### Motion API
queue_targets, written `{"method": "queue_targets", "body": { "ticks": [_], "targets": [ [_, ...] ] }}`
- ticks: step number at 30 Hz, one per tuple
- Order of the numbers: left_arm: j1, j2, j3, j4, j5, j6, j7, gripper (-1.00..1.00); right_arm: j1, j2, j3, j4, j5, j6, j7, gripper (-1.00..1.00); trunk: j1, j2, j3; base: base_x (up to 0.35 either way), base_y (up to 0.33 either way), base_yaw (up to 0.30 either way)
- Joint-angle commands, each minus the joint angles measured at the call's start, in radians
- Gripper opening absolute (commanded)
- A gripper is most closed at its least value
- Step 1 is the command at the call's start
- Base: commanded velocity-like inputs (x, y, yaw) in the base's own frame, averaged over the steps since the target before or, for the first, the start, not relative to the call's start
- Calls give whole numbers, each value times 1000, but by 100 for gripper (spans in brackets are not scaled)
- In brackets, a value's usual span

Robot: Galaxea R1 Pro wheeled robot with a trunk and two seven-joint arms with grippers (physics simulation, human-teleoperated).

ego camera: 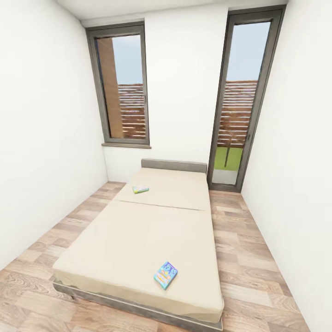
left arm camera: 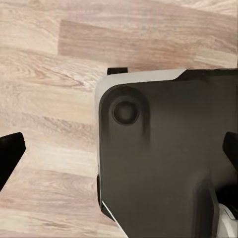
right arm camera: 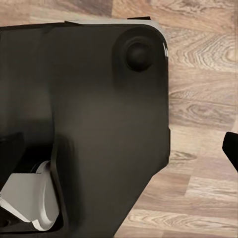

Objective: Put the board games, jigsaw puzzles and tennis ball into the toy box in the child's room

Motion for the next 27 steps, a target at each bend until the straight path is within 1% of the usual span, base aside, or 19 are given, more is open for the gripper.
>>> {"method": "queue_targets", "body": {
  "ticks": [1,3,4,5,6,9,10,13,14,16,17,18,19,21,22,27],
  "targets": [
    [-24,5,0,0,0,9,-2,100,-2,-1,-8,-1,-4,0,0,100,-4,6,2,0,0,-2],
    [-54,8,0,-2,1,33,-2,100,-10,-4,-13,-3,-12,7,0,100,-11,20,8,0,0,-2],
    [-88,10,0,-3,2,72,-3,100,-29,-10,-20,-4,-27,17,0,100,-15,27,11,0,0,0],
    [-107,11,0,-4,3,94,-3,100,-42,-15,-23,-5,-37,24,0,100,-19,34,15,0,0,0],
    [-148,13,0,-5,4,143,-4,100,-72,-25,-27,-6,-58,41,0,100,-23,41,18,0,0,0],
    [-214,14,0,-8,6,215,-5,100,-120,-49,-30,-7,-90,75,3,100,-34,62,27,0,0,0],
    [-256,14,0,-14,7,259,-6,100,-150,-71,-32,-7,-110,101,4,100,-38,69,30,0,0,0],
    [-309,15,1,-37,8,315,-6,100,-190,-106,-37,-9,-136,138,7,100,-50,90,40,0,0,0],
    [-347,14,3,-75,9,369,-6,100,-225,-133,-39,-12,-153,163,8,100,-54,97,43,0,0,0],
    [-363,14,4,-108,10,407,-6,100,-245,-144,-40,-16,-160,173,9,100,-61,111,49,0,0,0],
    [-373,13,6,-147,10,444,-6,100,-258,-152,-41,-21,-165,178,9,100,-65,118,52,0,0,-4],
    [-376,13,6,-168,11,462,-7,100,-263,-155,-41,-24,-167,180,9,100,-69,125,55,0,0,-14],
    [-382,12,7,-208,11,495,-7,100,-270,-158,-41,-29,-169,182,9,100,-73,132,59,0,0,-56],
    [-385,12,8,-244,11,523,-8,100,-274,-159,-41,-35,-171,183,9,100,-80,146,65,0,0,-99],
    [-387,11,9,-276,11,543,-9,100,-278,-161,-42,-40,-172,184,8,100,-84,153,69,0,0,-168],
    [-391,7,9,-356,11,575,-9,100,-284,-165,-42,-63,-173,191,5,100,-103,188,86,0,0,-221]
  ]
}}
